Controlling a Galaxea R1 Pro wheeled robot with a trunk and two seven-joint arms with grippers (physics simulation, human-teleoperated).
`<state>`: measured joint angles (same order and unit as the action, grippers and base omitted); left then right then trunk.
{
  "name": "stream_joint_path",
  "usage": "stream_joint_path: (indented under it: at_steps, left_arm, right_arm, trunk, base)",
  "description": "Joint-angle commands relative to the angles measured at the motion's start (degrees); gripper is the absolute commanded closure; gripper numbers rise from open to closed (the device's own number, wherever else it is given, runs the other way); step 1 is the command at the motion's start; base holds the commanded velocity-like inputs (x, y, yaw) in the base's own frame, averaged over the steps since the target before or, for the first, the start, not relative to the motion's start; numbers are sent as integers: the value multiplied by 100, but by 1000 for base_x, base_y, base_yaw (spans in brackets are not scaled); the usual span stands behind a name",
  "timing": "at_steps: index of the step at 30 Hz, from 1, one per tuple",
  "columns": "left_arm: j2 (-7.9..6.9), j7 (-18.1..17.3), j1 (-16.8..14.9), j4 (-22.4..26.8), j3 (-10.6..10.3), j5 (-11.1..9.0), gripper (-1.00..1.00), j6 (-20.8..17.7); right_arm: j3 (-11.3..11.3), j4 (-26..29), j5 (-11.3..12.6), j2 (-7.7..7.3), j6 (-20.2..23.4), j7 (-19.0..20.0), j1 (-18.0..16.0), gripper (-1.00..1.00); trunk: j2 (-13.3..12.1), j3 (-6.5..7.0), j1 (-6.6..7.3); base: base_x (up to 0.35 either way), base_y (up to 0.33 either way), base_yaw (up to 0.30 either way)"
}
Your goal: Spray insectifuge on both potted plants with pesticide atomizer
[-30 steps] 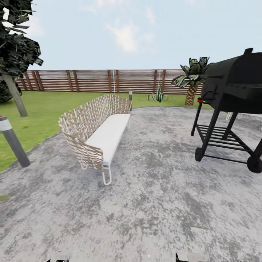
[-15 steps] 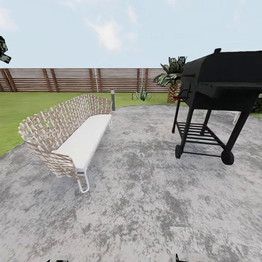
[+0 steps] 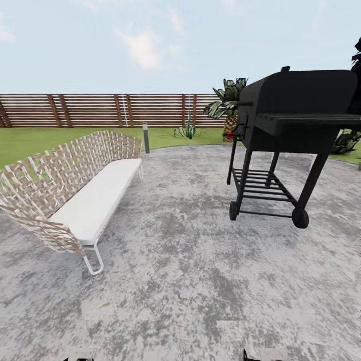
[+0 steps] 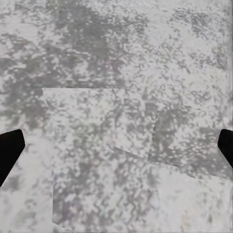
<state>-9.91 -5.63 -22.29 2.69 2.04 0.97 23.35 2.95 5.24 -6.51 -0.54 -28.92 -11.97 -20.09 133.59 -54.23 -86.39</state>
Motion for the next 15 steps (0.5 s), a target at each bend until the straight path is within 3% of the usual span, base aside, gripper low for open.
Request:
stream_joint_path:
  at_steps: [1, 7, 15]
  left_arm:
    - [-2, -26, -4, -6, 25, 7, 100, 16]
    - [-4, -26, -3, -6, 25, 4, 100, 12]
    - [-7, -26, -3, -12, 25, 0, 100, 14]
  right_arm:
    - [33, -5, -61, 1, -9, -28, -3, -100]
    - [30, -5, -57, 11, -9, -35, -3, -100]
    - [30, -5, -60, 18, -9, -50, -3, -100]
  trunk:
    - [2, -5, -1]
    - [2, -5, -1]
    - [2, -5, -1]
  base:
    - [208, -248, 0]
    - [259, -217, 0]
    - [331, -28, 0]
